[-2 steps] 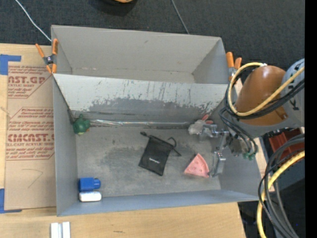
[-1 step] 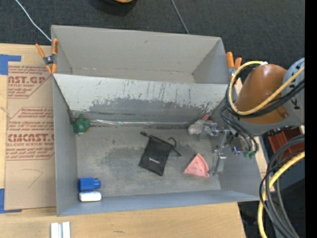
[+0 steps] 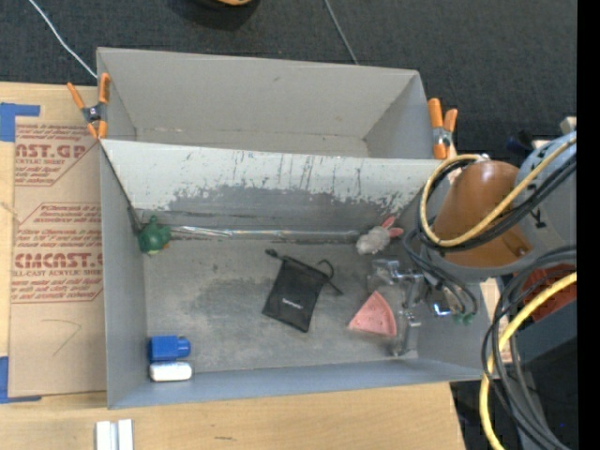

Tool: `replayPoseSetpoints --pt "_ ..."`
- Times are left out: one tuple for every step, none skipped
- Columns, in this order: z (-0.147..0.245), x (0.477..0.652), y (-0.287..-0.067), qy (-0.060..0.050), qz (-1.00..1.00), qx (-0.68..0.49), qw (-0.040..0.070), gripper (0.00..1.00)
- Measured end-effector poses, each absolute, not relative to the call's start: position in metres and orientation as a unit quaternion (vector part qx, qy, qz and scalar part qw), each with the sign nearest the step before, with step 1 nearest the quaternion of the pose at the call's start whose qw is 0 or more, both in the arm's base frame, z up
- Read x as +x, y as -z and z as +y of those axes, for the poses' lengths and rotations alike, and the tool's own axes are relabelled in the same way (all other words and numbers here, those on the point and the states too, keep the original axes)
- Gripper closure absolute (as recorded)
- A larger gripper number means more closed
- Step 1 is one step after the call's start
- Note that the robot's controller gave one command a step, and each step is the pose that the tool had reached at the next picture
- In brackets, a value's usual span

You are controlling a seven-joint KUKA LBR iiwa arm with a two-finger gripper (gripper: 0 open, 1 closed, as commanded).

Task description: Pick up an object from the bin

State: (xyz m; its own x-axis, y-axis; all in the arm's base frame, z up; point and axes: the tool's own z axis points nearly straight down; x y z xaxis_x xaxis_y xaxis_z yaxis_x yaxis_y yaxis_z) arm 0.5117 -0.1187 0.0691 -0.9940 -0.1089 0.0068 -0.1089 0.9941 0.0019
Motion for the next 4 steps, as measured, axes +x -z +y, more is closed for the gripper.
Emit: replayPoseSetpoints --pt "-0.121 0.505 -0.148 0.0 -0.997 0.075 -0.001 0.0" --pt "-0.117 0.484 -0.099 0.001 -1.0 0.0 0.004 0.0" --pt "-0.122 0.49 -0.071 -0.001 -1.0 0.007 -0.006 0.0" --pt "-0.116 0.504 -0.074 -0.001 -0.995 0.102 -0.002 1.0"
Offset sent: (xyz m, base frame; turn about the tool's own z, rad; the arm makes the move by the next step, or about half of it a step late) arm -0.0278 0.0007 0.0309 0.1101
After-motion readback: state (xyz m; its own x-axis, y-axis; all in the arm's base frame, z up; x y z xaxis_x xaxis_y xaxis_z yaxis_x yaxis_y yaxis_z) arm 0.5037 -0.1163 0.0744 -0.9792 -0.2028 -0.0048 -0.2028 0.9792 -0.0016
